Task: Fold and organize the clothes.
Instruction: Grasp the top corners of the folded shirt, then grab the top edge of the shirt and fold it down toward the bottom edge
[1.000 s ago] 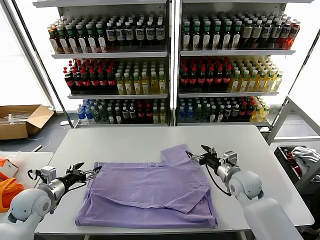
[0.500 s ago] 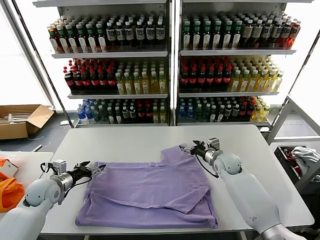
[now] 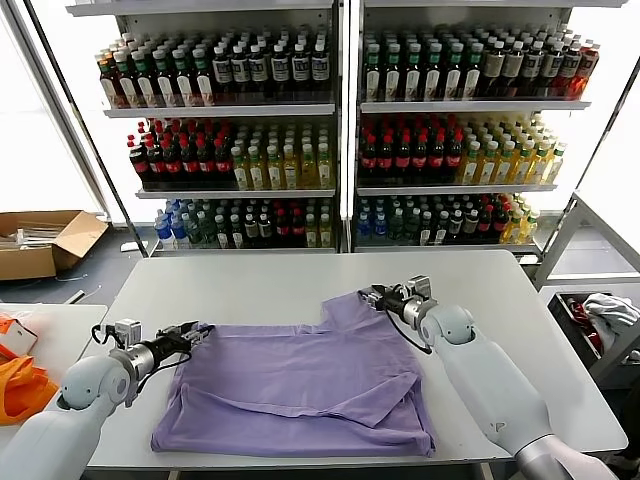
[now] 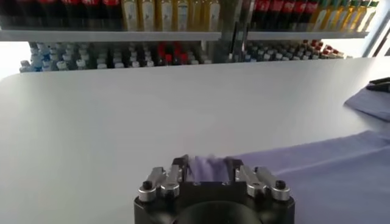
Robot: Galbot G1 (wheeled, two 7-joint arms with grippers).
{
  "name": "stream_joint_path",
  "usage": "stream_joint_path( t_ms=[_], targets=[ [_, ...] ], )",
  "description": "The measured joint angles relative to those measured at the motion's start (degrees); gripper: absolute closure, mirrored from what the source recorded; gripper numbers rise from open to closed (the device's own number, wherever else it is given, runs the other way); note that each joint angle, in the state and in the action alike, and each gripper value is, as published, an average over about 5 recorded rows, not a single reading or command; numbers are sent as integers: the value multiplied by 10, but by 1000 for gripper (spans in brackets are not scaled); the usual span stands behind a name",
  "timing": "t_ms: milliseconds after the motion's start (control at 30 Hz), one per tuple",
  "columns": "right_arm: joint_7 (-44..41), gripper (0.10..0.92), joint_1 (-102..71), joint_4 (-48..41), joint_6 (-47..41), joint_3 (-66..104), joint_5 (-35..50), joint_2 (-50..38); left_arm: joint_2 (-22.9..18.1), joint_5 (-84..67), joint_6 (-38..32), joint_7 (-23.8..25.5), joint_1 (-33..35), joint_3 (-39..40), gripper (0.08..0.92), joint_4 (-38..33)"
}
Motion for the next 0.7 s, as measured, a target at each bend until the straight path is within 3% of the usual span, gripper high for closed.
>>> stream_joint_path(
  t_ms=[267, 400, 700],
  targets=[
    [7, 908, -27, 49, -11, 15, 22, -10, -2, -1, 0, 0, 5, 1, 829, -6],
    [12, 919, -33, 74, -15, 29, 41, -15, 0, -3, 0, -1, 6, 1, 903, -10],
    [25, 919, -57, 144, -32, 64, 97, -28, 13, -13, 5, -6, 15, -13, 913, -41]
  ],
)
